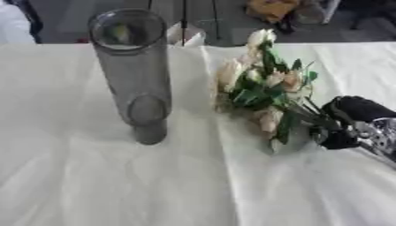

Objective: Arrange flowers into the vase.

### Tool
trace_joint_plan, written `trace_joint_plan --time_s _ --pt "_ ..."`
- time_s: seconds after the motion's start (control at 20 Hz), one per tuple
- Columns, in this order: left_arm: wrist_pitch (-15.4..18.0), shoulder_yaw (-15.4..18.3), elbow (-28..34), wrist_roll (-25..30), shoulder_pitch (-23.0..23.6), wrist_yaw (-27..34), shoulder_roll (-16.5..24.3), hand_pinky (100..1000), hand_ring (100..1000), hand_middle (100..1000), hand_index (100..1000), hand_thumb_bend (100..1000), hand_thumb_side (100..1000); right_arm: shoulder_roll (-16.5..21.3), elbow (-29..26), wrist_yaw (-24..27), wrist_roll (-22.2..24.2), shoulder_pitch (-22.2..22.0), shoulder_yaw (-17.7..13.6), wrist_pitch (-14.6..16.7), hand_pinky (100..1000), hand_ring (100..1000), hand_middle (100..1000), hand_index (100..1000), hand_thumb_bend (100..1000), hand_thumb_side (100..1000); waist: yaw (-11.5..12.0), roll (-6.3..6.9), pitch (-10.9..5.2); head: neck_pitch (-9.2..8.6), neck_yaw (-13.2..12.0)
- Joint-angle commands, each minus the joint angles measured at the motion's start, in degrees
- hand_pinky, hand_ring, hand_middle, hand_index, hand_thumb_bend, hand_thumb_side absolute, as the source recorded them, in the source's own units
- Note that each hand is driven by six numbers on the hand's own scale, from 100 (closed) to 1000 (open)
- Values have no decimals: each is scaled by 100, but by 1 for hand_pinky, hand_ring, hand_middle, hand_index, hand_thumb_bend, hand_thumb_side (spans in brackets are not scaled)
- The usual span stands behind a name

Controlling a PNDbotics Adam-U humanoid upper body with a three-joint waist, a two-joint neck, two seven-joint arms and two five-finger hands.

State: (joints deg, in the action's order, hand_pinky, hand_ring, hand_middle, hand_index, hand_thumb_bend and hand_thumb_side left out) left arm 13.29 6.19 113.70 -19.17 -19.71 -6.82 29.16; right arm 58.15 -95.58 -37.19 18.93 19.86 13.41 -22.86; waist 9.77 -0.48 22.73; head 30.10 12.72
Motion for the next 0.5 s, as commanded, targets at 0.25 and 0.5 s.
trace_joint_plan --time_s 0.25,0.5 --pt "2 0 89 68 -72 14 94 772 867 874 948 100 999 141 81 276 -93 129 -19 -42 386 431 435 598 100 373 37 50 1 -103 18" --pt "-2 -7 89 87 -80 22 81 771 867 874 948 100 999 116 226 263 -154 193 33 -43 390 379 364 520 100 359 44 44 18 -133 32"
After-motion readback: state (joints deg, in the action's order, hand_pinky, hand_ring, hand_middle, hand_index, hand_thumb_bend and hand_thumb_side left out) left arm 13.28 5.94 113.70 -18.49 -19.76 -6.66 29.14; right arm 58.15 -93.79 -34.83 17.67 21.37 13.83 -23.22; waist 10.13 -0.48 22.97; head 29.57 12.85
